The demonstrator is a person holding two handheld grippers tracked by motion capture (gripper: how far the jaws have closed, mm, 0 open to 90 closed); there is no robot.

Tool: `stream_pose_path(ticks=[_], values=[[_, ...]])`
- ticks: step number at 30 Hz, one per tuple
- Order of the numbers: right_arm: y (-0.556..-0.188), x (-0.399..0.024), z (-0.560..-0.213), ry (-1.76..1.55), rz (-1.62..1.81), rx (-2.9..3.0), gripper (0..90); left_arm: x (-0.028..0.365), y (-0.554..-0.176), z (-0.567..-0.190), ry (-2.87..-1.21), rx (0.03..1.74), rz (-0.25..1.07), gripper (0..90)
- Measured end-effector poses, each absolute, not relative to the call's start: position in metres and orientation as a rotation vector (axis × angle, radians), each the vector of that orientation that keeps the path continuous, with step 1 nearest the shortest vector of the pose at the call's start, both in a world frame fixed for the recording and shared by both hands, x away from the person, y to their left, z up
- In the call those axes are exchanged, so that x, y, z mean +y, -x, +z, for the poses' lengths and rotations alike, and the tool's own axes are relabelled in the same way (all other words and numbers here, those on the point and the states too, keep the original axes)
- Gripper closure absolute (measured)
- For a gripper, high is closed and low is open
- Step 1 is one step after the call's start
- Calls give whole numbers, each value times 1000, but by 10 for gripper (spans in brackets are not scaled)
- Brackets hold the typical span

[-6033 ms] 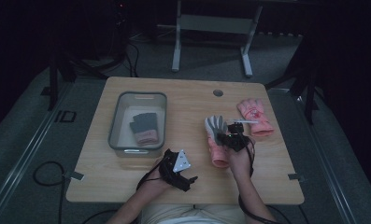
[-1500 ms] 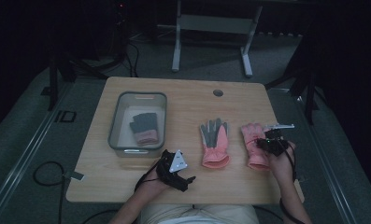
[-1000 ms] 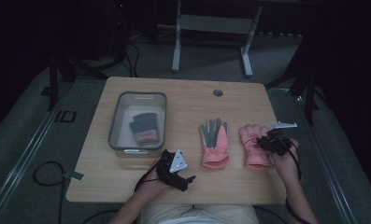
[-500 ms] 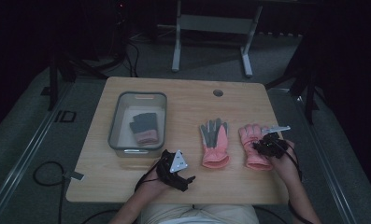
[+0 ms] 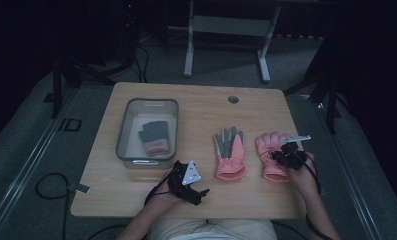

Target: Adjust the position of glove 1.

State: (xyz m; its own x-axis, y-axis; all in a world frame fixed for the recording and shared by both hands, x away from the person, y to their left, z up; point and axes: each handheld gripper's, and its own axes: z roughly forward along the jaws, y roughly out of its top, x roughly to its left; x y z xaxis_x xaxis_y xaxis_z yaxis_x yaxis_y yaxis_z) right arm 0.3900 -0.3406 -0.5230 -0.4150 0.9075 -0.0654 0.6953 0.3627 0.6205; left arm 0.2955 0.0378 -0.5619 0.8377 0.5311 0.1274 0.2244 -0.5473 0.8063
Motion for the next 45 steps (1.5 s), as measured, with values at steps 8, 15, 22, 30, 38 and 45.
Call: stream_pose_path(ticks=[8, 15, 22, 30, 38, 45], values=[[-386, -334, -492, -1494, 776, 2109, 869, 37, -296, -562, -2151, 552, 453, 20], [-377, -313, -449, -1472, 850, 2033, 873, 37, -295, -562, -2156, 548, 456, 20], [-365, -267, -422, -1443, 941, 2039, 874, 37, -296, -562, -2158, 541, 458, 20], [-361, -224, -416, -1399, 964, 2077, 874, 37, -295, -561, -2158, 536, 459, 20], [-369, -189, -427, -1375, 963, 2130, 873, 35, -294, -561, -2159, 525, 453, 20], [-377, -182, -455, -1407, 863, 2172, 873, 35, -294, -560, -2162, 524, 452, 20]])
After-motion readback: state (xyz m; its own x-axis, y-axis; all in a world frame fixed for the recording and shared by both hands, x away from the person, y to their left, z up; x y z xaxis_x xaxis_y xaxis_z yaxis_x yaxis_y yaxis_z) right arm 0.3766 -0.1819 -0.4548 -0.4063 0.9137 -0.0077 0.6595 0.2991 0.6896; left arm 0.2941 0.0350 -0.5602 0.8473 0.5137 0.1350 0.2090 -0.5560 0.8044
